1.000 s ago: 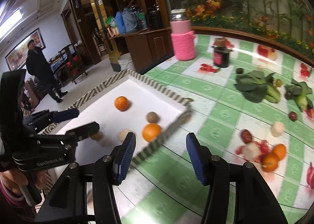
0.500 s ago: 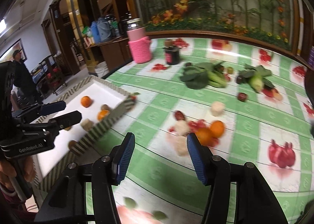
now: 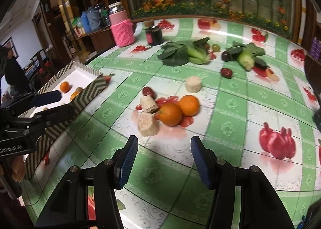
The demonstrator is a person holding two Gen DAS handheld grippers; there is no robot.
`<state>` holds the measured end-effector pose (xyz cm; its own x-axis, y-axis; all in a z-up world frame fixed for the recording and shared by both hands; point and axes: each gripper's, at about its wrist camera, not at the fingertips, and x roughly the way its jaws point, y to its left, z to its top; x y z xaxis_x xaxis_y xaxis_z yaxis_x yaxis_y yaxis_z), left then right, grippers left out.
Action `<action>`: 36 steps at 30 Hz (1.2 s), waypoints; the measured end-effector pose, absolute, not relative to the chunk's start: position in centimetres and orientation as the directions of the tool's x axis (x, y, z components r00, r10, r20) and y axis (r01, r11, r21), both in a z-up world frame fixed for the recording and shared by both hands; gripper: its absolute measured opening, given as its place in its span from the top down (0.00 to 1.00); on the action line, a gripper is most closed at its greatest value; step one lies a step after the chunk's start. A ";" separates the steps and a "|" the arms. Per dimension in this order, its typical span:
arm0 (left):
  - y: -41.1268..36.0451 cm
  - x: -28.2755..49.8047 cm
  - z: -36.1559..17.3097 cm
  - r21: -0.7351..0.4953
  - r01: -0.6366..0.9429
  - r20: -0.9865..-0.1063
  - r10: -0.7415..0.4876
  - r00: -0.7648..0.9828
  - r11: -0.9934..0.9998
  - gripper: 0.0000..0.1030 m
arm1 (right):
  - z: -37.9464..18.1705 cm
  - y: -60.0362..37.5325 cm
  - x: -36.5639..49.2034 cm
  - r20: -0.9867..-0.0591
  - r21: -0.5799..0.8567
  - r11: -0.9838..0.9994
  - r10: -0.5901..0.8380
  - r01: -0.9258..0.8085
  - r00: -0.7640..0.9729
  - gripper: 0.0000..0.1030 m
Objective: Organize fruits
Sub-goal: 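Move both grippers back toward the remaining fruits, then grasp a tan rice cake with the right gripper while the left grasps another rice cake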
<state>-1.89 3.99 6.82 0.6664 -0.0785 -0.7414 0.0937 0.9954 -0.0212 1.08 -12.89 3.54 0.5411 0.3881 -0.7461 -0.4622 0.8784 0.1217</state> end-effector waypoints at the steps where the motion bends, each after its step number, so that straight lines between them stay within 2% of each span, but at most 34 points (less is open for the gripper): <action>1: 3.9 -1.8 6.6 -0.022 0.094 -0.745 -0.079 0.662 0.995 0.33 | 3.4 -12.6 1.2 -0.748 0.129 0.872 0.399 -0.473 0.531 0.47; 9: 4.2 -1.1 6.1 -0.022 0.087 -0.757 -0.073 0.649 0.996 0.33 | 1.6 -9.7 3.4 -0.777 0.133 0.850 0.409 -0.510 0.479 0.55; 10: 4.2 -0.9 6.0 -0.020 0.086 -0.759 -0.071 0.647 0.996 0.33 | 1.5 -9.5 3.6 -0.777 0.131 0.847 0.410 -0.515 0.477 0.57; 12: 4.1 -0.7 5.9 -0.016 0.087 -0.763 -0.068 0.643 0.996 0.33 | 1.2 -8.7 3.9 -0.777 0.099 0.847 0.394 -0.523 0.491 0.72; 17: 3.0 0.0 5.9 -0.002 0.121 -0.766 -0.079 0.638 0.993 0.33 | 1.5 -9.3 3.5 -0.781 0.074 0.849 0.376 -0.524 0.498 0.73; 22: 1.0 2.3 4.8 -0.025 0.204 -0.799 -0.142 0.584 0.979 0.33 | 1.5 -12.2 3.2 -0.779 0.100 0.881 0.359 -0.463 0.515 0.73; 33: -1.9 6.4 2.0 -0.010 0.302 -0.838 -0.173 0.517 0.953 0.34 | 1.6 -14.7 3.2 -0.764 0.153 0.883 0.390 -0.443 0.514 0.73; 36: -2.2 7.1 1.5 -0.006 0.311 -0.845 -0.171 0.507 0.950 0.50 | 1.5 -14.8 3.3 -0.762 0.163 0.880 0.399 -0.446 0.510 0.73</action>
<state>7.12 -2.24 1.47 0.5068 -0.1714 -0.8449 0.3107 0.9505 -0.0065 3.26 -14.84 1.55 0.5098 0.3991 -0.7621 -0.4460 0.8801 0.1626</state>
